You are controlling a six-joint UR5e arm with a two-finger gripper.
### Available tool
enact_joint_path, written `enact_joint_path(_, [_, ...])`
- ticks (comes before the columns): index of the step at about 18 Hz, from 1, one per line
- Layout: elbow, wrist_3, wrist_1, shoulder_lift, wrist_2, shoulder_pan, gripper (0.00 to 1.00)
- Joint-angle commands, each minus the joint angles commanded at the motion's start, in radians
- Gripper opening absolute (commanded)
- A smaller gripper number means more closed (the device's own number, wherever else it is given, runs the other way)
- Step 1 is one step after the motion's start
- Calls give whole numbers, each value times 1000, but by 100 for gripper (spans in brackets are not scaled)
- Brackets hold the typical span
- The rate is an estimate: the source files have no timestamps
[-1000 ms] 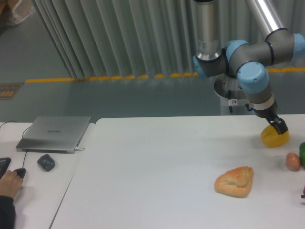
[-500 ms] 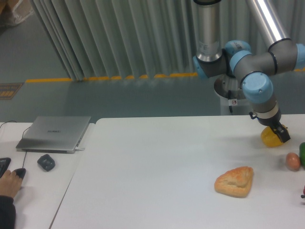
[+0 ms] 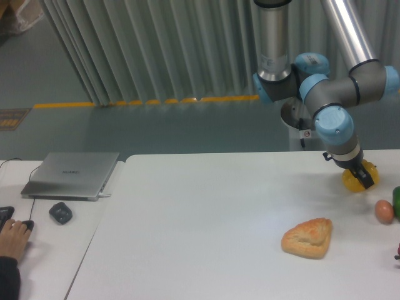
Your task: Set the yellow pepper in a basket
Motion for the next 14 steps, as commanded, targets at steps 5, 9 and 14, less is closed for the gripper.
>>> enact_joint_path(5, [44,0,-15,2,2,0,37])
enact_joint_path(9, [142,1,-98,12,-35,0,28])
enact_joint_path(14, [350,6,-107,21,-175,11,28])
